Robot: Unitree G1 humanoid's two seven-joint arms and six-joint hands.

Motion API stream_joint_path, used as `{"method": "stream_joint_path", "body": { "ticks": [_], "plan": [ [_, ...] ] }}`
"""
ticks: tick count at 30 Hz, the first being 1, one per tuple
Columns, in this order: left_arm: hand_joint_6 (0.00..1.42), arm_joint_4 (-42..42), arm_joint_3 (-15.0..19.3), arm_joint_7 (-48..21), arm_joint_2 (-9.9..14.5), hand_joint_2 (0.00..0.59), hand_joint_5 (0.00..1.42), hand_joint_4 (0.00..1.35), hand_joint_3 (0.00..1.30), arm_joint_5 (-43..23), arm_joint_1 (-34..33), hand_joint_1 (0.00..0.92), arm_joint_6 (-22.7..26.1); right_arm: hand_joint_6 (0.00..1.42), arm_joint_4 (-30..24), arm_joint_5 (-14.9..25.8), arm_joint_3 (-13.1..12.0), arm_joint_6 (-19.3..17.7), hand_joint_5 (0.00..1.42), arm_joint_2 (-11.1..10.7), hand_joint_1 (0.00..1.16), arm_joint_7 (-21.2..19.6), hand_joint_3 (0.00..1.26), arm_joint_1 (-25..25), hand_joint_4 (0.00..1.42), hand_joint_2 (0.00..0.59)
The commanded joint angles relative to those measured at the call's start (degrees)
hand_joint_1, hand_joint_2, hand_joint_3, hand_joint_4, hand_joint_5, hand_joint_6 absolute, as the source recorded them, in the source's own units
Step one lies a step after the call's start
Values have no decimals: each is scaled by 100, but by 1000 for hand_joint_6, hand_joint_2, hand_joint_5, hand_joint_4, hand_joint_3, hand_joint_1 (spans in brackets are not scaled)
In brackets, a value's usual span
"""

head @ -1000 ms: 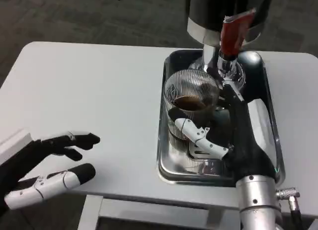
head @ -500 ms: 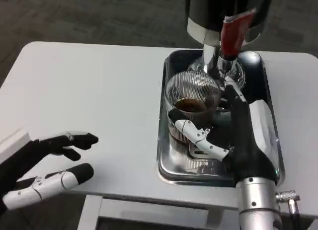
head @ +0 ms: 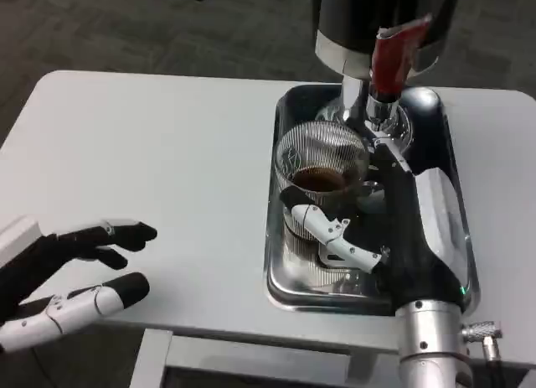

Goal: Grasp the cup under the faucet to collect the drink, then remove the cup.

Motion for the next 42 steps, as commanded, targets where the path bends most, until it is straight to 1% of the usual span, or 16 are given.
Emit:
{"method": "stream_joint_path", "body": {
  "ticks": [1, 11, 20, 28, 36, 40, 42],
  "plan": [
    [227, 53, 6, -88, 88, 108, 315, 245, 268, -29, 62, 0, -83, 684, 150, -90, 47, 155, 490, 36, 685, -38, 216, 112, 346, 229],
    [227, 53, -8, -99, 90, 108, 315, 245, 268, -26, 61, 0, -77, 703, 147, -258, 97, 277, 507, 37, 691, -81, 234, 126, 366, 226],
    [227, 6, 38, -111, 79, 108, 315, 245, 268, -21, 102, 0, -77, 765, 161, -428, 139, 404, 546, 36, 693, -128, 255, 138, 382, 226],
    [227, -40, 49, -110, 67, 108, 315, 245, 268, -22, 138, 0, -73, 808, 156, -499, 141, 467, 570, 47, 708, -137, 279, 176, 404, 230],
    [227, -53, 29, -108, 62, 108, 315, 245, 268, -29, 120, 0, -54, 913, 167, -555, 125, 489, 617, 41, 718, -188, 306, 232, 447, 222],
    [227, -49, 36, -106, 60, 108, 315, 245, 268, -27, 129, 0, -61, 947, 177, -585, 133, 515, 637, 34, 718, -214, 315, 239, 461, 229],
    [227, -42, 38, -104, 58, 108, 315, 249, 268, -30, 129, 0, -68, 997, 178, -608, 142, 542, 660, 35, 724, -232, 330, 240, 479, 232]
  ]
}}
